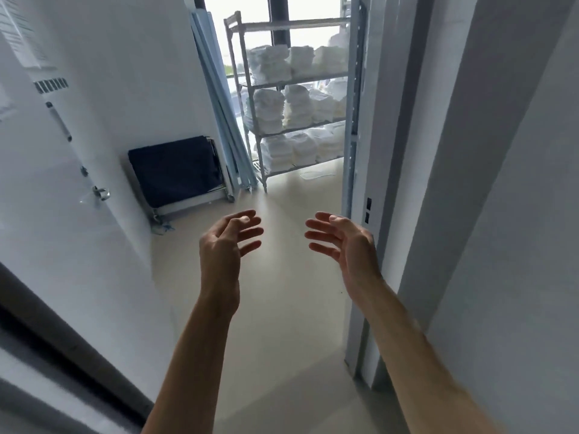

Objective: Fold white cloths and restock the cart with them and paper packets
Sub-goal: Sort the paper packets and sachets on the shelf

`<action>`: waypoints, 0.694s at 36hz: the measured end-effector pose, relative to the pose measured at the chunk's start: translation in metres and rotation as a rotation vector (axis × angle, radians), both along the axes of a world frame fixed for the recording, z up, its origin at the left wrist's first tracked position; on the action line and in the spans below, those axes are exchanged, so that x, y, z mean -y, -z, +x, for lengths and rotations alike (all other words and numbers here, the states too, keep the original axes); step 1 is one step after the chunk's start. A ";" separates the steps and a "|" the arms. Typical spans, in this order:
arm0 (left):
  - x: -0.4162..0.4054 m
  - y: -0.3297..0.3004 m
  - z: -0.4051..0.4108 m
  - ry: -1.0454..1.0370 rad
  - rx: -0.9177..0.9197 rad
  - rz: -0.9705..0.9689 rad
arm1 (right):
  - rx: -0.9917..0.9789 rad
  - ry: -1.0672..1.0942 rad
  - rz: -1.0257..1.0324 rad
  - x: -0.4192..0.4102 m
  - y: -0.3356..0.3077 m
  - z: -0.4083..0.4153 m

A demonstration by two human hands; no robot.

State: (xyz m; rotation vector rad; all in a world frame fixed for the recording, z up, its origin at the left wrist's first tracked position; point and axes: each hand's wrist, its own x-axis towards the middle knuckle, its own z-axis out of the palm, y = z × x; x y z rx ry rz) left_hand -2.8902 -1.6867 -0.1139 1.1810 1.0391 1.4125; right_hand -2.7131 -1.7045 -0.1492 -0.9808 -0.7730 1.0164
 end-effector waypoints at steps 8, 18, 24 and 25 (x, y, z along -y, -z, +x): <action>-0.150 0.012 -0.016 0.049 0.052 -0.021 | 0.055 0.018 -0.001 -0.144 0.005 -0.022; -0.330 -0.001 -0.028 0.165 0.079 -0.039 | 0.078 0.141 -0.019 -0.305 -0.014 -0.036; -0.404 0.015 -0.032 0.183 0.098 -0.102 | 0.070 0.172 -0.063 -0.381 -0.007 -0.039; -0.416 0.019 -0.032 0.182 0.094 -0.110 | 0.072 0.171 -0.072 -0.394 -0.004 -0.040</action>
